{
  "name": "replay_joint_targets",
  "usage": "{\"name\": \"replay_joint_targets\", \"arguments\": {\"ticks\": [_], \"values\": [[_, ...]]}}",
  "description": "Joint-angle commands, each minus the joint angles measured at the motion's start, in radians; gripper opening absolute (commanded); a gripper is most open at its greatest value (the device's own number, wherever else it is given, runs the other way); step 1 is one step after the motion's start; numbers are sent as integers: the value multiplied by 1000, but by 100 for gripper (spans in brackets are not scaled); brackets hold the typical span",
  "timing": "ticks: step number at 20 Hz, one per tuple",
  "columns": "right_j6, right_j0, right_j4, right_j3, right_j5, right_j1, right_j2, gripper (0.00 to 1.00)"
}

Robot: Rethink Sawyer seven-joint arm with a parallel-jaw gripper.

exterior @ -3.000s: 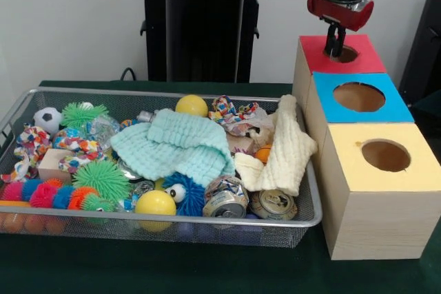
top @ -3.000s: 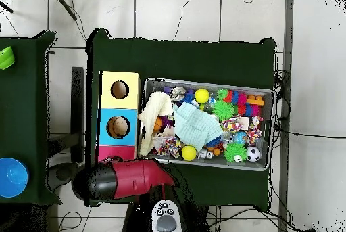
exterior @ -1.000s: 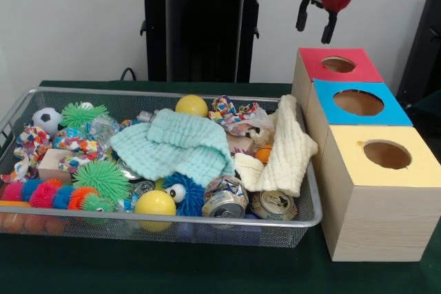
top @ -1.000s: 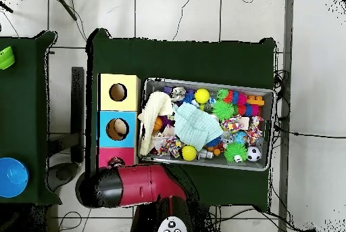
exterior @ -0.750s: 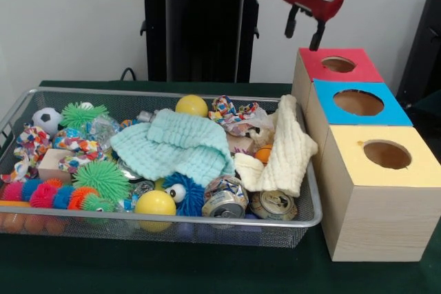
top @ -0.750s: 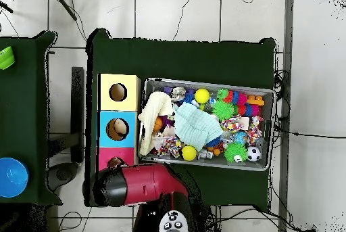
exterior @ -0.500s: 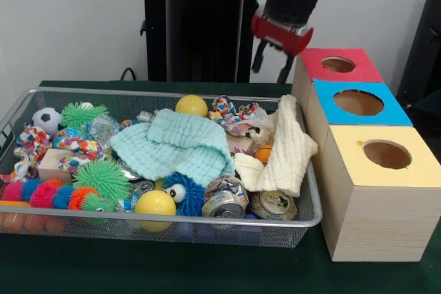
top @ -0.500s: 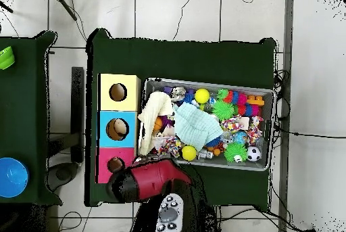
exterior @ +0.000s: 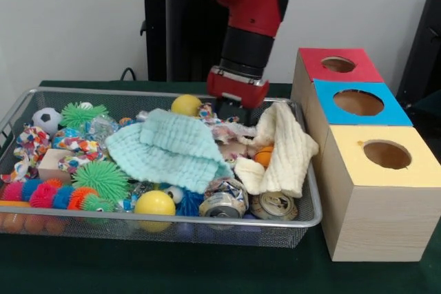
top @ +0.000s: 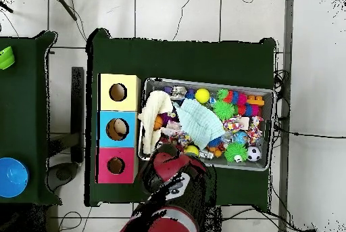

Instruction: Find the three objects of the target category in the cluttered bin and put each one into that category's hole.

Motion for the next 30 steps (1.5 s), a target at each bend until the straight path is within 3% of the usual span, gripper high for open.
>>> {"name": "replay_joint_targets", "arguments": {"ticks": [1,4,7,10,25,30], "values": [[-35,-61,7,-248,-25,226,-22,100],[-34,-85,7,-275,-65,256,-11,100],[-25,-128,-24,-282,-144,283,12,100],[-25,-162,-64,-282,-160,284,32,100],[-19,-156,-113,-269,-223,299,11,100],[-1,-142,-112,-232,-190,271,7,100]]}}
